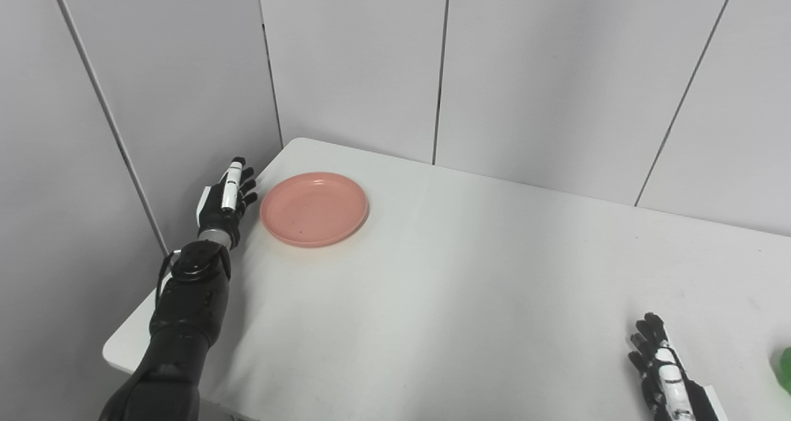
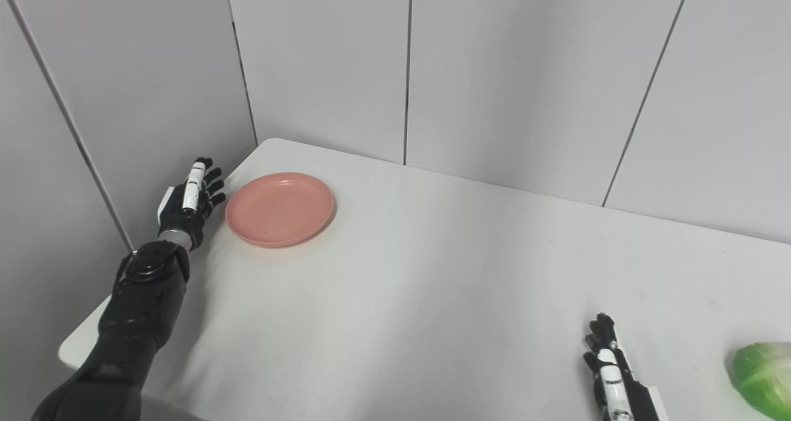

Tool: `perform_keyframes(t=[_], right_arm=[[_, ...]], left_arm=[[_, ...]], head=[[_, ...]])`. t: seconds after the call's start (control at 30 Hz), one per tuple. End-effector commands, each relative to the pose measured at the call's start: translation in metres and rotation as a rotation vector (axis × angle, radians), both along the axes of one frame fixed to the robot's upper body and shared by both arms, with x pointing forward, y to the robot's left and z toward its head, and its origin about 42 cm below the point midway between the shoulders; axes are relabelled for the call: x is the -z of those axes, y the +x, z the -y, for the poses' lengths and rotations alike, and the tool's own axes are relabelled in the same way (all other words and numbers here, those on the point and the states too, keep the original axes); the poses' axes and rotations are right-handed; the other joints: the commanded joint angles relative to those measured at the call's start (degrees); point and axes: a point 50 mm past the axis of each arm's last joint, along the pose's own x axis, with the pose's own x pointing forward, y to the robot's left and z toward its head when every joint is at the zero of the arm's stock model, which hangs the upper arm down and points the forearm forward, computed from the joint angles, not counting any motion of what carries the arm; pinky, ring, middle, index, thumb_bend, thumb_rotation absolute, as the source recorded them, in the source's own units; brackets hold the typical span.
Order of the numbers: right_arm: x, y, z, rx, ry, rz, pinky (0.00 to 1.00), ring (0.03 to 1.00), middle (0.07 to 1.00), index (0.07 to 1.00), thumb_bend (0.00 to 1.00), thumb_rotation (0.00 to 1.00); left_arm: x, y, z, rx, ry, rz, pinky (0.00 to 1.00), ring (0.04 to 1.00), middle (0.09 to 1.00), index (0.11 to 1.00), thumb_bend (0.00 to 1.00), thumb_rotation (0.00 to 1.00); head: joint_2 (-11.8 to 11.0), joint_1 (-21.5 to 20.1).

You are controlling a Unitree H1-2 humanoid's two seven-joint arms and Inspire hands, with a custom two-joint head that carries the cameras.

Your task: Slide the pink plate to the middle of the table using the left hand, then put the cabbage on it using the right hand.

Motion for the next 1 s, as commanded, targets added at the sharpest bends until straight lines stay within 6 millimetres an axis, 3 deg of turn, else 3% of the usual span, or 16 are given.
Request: perform_keyframes(t=[0.0, 0.2, 0.53, 0.97], right_arm=[[-0.002, -0.002, 0.001, -0.006, -0.003, -0.010, 1.00, 1.000, 1.000, 1.000, 0.06, 1.00], [-0.003, -0.002, 0.000, -0.003, -0.001, -0.008, 1.00, 1.000, 1.000, 1.000, 0.06, 1.00], [-0.003, -0.003, -0.001, -0.007, -0.008, -0.006, 1.00, 1.000, 1.000, 1.000, 0.06, 1.00], [-0.003, -0.003, -0.003, -0.006, -0.009, -0.010, 1.00, 1.000, 1.000, 1.000, 0.06, 1.00]], left_arm=[[-0.020, 0.014, -0.002, 0.000, 0.040, 0.049, 0.94, 0.927, 0.926, 0.911, 0.38, 1.00], [-0.010, 0.019, 0.004, 0.004, 0.014, 0.031, 0.94, 0.935, 0.935, 0.920, 0.38, 1.00], [0.012, 0.024, 0.034, 0.061, -0.034, 0.009, 0.95, 0.927, 0.924, 0.910, 0.39, 1.00], [0.018, 0.025, 0.072, 0.154, -0.107, 0.041, 0.93, 0.932, 0.929, 0.920, 0.38, 1.00]], head=[[0.01, 0.01], [0.10, -0.09], [0.53, -0.95], [1.24, -2.50]])
